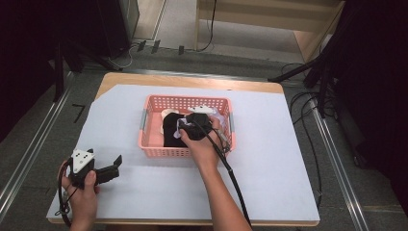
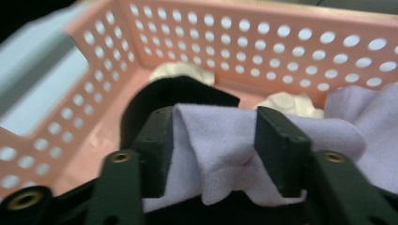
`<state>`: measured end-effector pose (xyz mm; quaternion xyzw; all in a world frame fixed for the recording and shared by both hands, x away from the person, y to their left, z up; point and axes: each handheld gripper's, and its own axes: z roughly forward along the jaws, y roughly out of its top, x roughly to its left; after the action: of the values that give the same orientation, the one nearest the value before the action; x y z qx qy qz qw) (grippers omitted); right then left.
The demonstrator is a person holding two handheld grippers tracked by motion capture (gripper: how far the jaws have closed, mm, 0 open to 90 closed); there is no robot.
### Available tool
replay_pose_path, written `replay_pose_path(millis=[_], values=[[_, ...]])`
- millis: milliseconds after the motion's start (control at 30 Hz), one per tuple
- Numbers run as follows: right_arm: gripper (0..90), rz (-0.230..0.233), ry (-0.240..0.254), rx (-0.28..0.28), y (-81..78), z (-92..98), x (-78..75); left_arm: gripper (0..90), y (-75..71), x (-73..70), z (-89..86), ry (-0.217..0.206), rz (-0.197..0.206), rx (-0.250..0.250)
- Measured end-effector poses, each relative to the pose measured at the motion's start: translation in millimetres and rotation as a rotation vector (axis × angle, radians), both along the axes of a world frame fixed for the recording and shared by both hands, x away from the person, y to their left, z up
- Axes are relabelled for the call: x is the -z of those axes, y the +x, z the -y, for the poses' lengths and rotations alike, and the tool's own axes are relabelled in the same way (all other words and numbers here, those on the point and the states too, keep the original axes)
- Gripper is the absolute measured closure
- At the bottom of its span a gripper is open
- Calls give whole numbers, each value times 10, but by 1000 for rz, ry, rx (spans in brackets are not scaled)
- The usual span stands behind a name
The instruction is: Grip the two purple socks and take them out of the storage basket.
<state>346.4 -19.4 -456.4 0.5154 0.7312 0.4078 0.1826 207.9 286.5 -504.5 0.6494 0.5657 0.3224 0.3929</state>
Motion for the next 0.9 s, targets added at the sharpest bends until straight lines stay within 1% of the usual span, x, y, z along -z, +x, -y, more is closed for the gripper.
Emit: replay_pose_path(millis=[33, 67, 133, 167, 200, 233, 267, 300, 333, 367, 400, 433, 467, 500, 533, 567, 633, 667, 700, 733, 767, 800, 833, 900], values=[[466, 0, 0, 0, 0, 0, 0, 17, 0, 0, 0, 0, 0, 0], [389, -21, -40, -4, 14, -52, 30, 17, 2, 1, 1, -3, 0, -1], [326, -51, -48, -9, 33, -93, 57, 17, 2, 1, 1, -3, 0, -1], [326, -51, -48, -9, 33, -93, 57, 17, 2, 1, 1, -2, 0, -1], [280, -114, -63, -12, 56, -128, 83, 17, 1, 1, 3, -3, 1, -3], [280, -114, -63, -12, 56, -128, 83, 17, 1, 1, 3, -3, 1, -3], [261, -185, -96, -22, 80, -166, 110, 17, 1, 1, 2, -2, 1, -3], [261, -185, -96, -22, 80, -166, 110, 17, 0, 1, 4, -2, 2, -3], [273, -229, -140, -24, 101, -189, 133, 17, -1, 0, 2, 4, 3, 0], [273, -229, -140, -24, 101, -189, 133, 17, -1, 0, 2, 4, 3, 0], [366, -229, -166, -17, 102, -175, 136, 17, -3, 0, 2, 4, 3, 1], [366, -229, -166, -17, 102, -175, 136, 17, -3, 0, 2, 4, 3, 1], [449, -222, -182, -23, 102, -159, 135, 17, -2, 1, 3, 5, 4, 0], [524, -226, -189, -28, 98, -146, 136, 17, -2, 1, 4, 4, 4, 0], [654, -219, -203, -41, 95, -122, 139, 17, -2, 0, 2, 4, 3, 2], [654, -219, -203, -41, 95, -122, 139, 17, -2, 0, 2, 4, 3, 2], [733, -204, -188, -32, 83, -94, 129, 17, -1, 0, 0, 3, 3, 4], [779, -174, -156, -4, 64, -58, 105, 17, -2, 0, 0, 3, 2, 3], [779, -174, -156, -4, 64, -58, 105, 17, -1, 1, 1, 0, 3, 2], [792, -130, -86, 13, 41, 5, 63, 17, -1, 1, 0, -2, 2, 2], [792, -130, -86, 13, 41, 5, 63, 17, -1, 1, 0, -2, 2, 2], [794, -89, -38, 20, 23, 61, 23, 17, 0, 1, 0, -3, 1, 2], [794, -89, -38, 20, 23, 61, 23, 17, 0, 1, 0, -3, 1, 2], [795, -49, 0, 26, -4, 109, -18, 17, 1, 1, 2, -4, 1, 0]])
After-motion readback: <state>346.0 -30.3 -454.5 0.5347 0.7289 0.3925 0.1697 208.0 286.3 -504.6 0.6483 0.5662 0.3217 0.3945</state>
